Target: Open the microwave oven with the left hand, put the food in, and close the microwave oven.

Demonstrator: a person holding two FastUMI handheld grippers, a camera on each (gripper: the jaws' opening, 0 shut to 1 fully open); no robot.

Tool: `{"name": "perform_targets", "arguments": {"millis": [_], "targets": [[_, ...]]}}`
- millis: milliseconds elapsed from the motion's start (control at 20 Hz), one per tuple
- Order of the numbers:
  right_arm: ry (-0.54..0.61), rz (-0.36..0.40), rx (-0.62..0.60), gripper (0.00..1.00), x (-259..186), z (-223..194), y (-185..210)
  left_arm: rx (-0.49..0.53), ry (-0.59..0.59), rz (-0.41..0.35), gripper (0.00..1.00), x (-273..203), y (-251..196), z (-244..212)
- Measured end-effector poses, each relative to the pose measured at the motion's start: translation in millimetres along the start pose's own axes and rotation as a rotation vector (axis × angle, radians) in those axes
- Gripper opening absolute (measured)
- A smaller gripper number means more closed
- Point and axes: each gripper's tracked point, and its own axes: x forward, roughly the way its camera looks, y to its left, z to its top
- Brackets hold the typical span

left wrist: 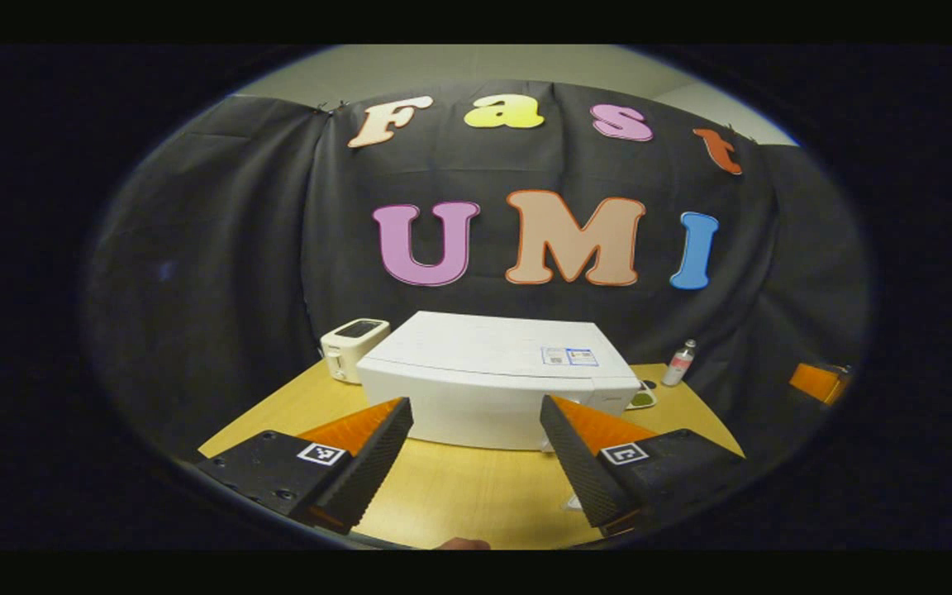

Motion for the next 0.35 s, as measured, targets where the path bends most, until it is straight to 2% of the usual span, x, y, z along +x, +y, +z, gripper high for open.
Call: {"name": "perform_targets", "arguments": {"millis": [350], "targets": [[-0.019, -0.009, -0.021, 0.88, 0, 9, -12, 0.033, 0.016, 0.062, 0.96, -6, 16, -6]]}}
